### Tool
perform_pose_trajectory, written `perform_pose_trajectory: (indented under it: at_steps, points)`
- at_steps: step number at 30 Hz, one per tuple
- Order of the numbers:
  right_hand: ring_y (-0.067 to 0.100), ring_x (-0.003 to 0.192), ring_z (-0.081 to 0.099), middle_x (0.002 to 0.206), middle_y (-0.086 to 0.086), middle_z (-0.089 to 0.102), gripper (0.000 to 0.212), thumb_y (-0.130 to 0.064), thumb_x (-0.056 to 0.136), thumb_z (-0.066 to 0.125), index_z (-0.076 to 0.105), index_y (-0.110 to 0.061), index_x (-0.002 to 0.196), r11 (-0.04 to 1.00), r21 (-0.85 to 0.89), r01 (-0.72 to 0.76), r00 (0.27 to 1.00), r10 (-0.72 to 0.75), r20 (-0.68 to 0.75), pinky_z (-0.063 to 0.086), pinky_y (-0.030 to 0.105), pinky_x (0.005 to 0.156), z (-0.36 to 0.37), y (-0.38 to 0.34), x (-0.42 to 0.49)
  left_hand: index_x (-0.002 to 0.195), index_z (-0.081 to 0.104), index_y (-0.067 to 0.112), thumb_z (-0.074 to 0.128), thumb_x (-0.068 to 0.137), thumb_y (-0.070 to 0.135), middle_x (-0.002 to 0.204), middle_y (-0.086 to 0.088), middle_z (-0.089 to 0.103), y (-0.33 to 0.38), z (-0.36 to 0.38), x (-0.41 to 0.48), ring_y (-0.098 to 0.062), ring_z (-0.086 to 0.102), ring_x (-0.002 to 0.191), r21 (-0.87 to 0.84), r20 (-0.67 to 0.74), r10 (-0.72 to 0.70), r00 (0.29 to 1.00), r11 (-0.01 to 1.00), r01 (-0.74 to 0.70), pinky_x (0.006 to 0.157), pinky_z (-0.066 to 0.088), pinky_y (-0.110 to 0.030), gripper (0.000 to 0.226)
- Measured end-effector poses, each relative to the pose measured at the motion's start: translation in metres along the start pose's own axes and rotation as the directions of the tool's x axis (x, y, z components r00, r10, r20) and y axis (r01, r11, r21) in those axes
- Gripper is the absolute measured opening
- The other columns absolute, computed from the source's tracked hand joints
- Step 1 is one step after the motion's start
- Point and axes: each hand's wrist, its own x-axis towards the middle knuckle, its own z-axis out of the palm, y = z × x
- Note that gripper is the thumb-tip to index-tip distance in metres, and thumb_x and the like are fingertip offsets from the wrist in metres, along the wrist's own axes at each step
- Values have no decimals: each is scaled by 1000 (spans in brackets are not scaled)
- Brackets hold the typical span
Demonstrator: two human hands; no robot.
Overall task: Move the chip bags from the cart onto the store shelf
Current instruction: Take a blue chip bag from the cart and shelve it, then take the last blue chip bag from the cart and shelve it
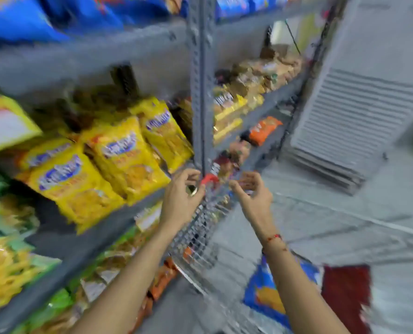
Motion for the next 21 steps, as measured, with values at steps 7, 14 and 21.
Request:
perform_pose_trajectory:
  at_steps: [7,14,21]
  points:
    - [33,99,61,108,24,63,46,-19,80,74,56,7,115,789,-208,-578,816,560,-144,41,36,85,-77,190,-52,115,53,-4,70,74,0,113,-28,60,-93,149,-45,-31,60,94,147,491,-342,802,939,310,80,44,-22,45]
    - [38,122,49,129,27,52,71,-40,81,69,46,11,125,432,-277,-858,492,846,-206,41,43,97,-127,318,-120,133,39,3,74,75,25,136,-21,49,-151,254,-84,-33,49,122,404,713,-511,479,859,316,100,42,-41,71]
    - [30,99,58,114,21,61,73,-46,74,75,45,-1,123,423,-38,-906,418,873,-252,50,36,82,-111,367,-122,141,23,8,77,69,35,144,-19,39,-190,321,-120,-33,41,129,513,727,-615,306,782,354,104,38,-42,95]
